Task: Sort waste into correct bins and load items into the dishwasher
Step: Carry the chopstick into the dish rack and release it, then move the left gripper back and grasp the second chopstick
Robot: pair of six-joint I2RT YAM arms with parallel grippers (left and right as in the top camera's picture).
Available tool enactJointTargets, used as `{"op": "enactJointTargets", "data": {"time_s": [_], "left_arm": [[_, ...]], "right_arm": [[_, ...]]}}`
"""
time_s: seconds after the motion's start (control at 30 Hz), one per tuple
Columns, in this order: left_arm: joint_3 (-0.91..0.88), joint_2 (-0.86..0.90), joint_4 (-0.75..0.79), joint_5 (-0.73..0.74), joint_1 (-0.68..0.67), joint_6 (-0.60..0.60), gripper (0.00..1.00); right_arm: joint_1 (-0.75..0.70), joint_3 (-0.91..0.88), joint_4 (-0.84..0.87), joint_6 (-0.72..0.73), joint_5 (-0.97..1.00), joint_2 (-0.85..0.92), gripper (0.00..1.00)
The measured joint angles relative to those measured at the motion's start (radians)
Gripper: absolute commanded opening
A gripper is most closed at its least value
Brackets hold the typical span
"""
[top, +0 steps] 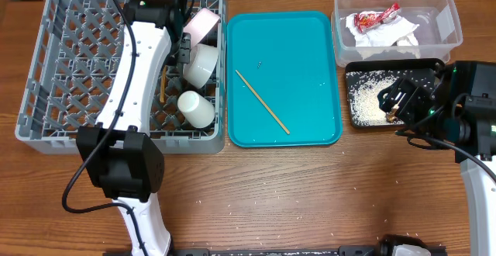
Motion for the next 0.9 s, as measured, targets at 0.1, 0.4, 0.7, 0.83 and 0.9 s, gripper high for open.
{"op": "enactJointTargets", "data": {"time_s": [0.1, 0.4, 0.7, 0.83, 0.9], "left_arm": [[0.0, 0.0, 0.0, -0.003, 0.011, 0.016, 0.4], [0.0, 0.0, -0.002, -0.008, 0.021, 0.007, 0.61], [0.085, -0.009, -0.113, 0.053, -0.06, -0.193, 0.6], [0.108, -0.055, -0.111, 0.106, -0.215, -0.363, 0.61], [0.11, -0.066, -0.093, 0.105, -0.315, -0.473, 0.73]], "right_arm": [[0.0, 0.0, 0.0, 0.0, 0.0, 0.0, 1.0], [0.0, 0.0, 0.0, 0.0, 0.0, 0.0, 1.0], [0.0, 0.0, 0.0, 0.0, 0.0, 0.0, 1.0], [0.0, 0.0, 0.0, 0.0, 0.0, 0.0, 1.0], [0.0, 0.0, 0.0, 0.0, 0.0, 0.0, 1.0]]}}
